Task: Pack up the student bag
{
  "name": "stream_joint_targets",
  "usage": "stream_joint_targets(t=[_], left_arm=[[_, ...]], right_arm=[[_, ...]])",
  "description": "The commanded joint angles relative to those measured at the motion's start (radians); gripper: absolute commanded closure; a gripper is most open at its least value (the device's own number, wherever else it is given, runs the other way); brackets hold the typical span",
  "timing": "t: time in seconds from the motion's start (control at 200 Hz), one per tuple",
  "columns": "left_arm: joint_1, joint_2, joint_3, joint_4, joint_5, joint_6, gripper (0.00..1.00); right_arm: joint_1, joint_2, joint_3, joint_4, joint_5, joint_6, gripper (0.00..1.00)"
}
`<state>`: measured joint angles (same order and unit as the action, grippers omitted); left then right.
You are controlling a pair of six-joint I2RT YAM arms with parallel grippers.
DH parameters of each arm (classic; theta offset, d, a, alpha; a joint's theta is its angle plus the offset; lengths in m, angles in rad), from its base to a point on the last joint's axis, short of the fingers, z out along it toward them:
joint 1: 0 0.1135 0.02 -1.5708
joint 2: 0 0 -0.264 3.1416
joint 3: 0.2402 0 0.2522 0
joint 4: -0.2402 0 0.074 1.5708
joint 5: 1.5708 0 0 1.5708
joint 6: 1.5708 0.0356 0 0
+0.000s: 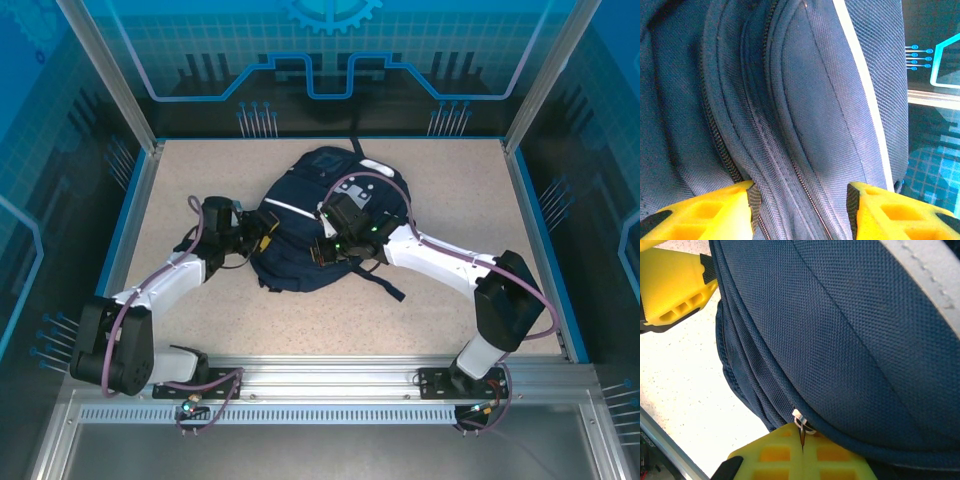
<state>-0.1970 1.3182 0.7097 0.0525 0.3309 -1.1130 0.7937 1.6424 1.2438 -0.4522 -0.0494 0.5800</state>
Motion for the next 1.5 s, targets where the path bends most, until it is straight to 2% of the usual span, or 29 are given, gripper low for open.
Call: stream_joint_targets(t=[0.0, 0.06, 0.13, 0.35, 0.485, 0.675, 0.935, 1.101, 1.291, 1.496], left_arm=[[-0.031, -0.071, 0.008, -0.053, -0.078, 0.023, 0.46], [-0.037, -0.104, 0.018, -0.131, -0.142, 0.048, 0.42], [-0.038, -0.13, 0.016, -0.157, -0.155, 0.052, 0.39], [-0.052, -0.094, 0.014, -0.054, -0.037, 0.009, 0.43], [-0.073, -0.02, 0.025, -0.001, -0.015, -0.01, 0.45], [-0.078, 0.062, 0.041, 0.049, -0.008, -0.027, 0.55], [-0.077, 0.092, 0.044, 0.042, -0.054, -0.018, 0.86], [-0.075, 0.084, 0.045, -0.003, -0.092, 0.015, 0.98], [-0.073, 0.079, 0.044, -0.03, -0.102, 0.043, 1.0], [-0.074, 0.089, 0.055, -0.042, -0.058, 0.069, 1.0]], right_arm=[[0.012, 0.005, 0.013, -0.006, 0.004, 0.002, 1.0], [0.012, 0.005, 0.013, -0.006, 0.008, 0.003, 1.0], [0.012, 0.007, 0.012, -0.006, 0.008, 0.005, 1.0], [0.011, 0.007, 0.014, -0.006, 0.009, 0.006, 1.0], [0.012, 0.005, 0.013, -0.006, 0.011, 0.006, 1.0], [0.011, -0.003, 0.009, -0.028, 0.032, -0.004, 1.0], [0.008, -0.044, 0.007, -0.121, 0.14, -0.042, 1.0], [-0.029, -0.086, -0.015, -0.203, 0.252, -0.044, 1.0], [-0.135, -0.096, -0.047, -0.225, 0.254, -0.059, 1.0], [-0.206, -0.033, 0.039, -0.215, 0.234, -0.119, 1.0]])
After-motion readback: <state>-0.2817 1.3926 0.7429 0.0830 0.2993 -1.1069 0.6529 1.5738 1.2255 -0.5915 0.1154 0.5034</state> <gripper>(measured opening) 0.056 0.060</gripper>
